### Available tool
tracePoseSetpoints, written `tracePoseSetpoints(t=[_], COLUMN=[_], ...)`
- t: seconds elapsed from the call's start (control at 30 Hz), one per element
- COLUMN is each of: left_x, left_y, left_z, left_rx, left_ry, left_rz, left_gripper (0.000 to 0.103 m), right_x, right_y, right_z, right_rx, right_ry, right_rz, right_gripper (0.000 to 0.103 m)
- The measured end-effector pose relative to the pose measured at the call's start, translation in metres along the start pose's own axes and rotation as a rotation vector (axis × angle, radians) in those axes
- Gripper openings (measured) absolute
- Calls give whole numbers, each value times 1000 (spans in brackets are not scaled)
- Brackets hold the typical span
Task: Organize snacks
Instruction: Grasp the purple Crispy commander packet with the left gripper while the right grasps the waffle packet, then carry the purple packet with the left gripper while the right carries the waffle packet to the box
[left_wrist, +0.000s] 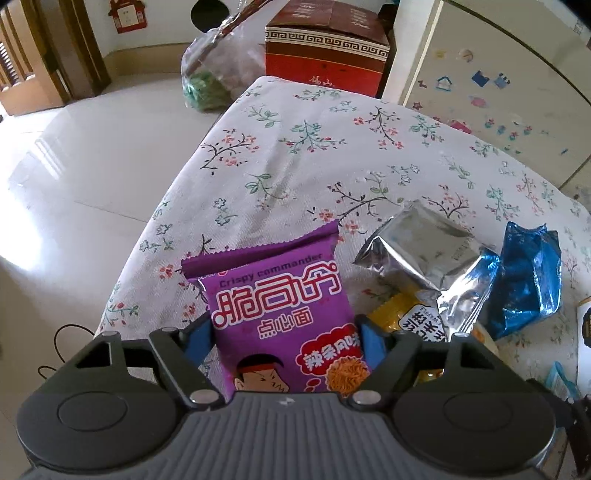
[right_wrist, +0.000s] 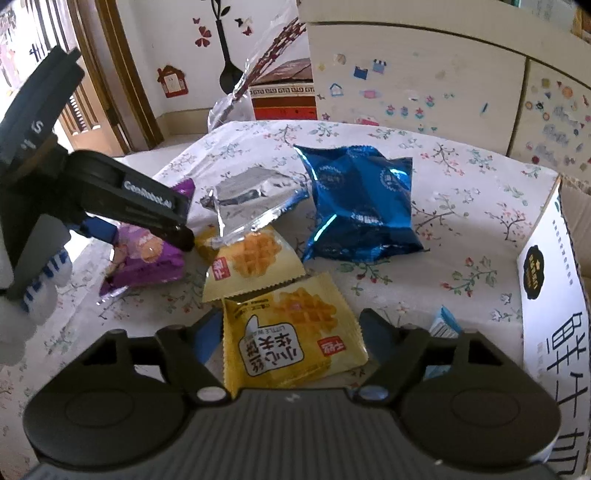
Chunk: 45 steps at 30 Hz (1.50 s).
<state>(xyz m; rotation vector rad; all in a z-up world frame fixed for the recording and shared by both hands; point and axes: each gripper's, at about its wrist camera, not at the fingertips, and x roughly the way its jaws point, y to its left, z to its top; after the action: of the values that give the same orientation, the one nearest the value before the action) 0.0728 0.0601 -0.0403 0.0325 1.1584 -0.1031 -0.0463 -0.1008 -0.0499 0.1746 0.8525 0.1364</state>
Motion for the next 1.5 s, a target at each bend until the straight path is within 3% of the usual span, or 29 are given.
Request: tracePoseSetpoints(t=[0.4, 0.87, 1.5], left_x=[-21, -56, -114], left_y=[5, 7, -8], left_z=[1, -4, -31], left_rx=[-43, -68, -67], left_ry=[-37, -70, -137], left_rz=[-13, -59, -159], left_gripper=[82, 82, 82], right_x=[-9, -34, -126], right_y=[-2, 8, 11], right_z=[2, 6, 14], right_rx=[61, 47, 82], right_ry=[-3, -48, -173], right_rz=[28, 22, 25], right_gripper=[71, 68, 68])
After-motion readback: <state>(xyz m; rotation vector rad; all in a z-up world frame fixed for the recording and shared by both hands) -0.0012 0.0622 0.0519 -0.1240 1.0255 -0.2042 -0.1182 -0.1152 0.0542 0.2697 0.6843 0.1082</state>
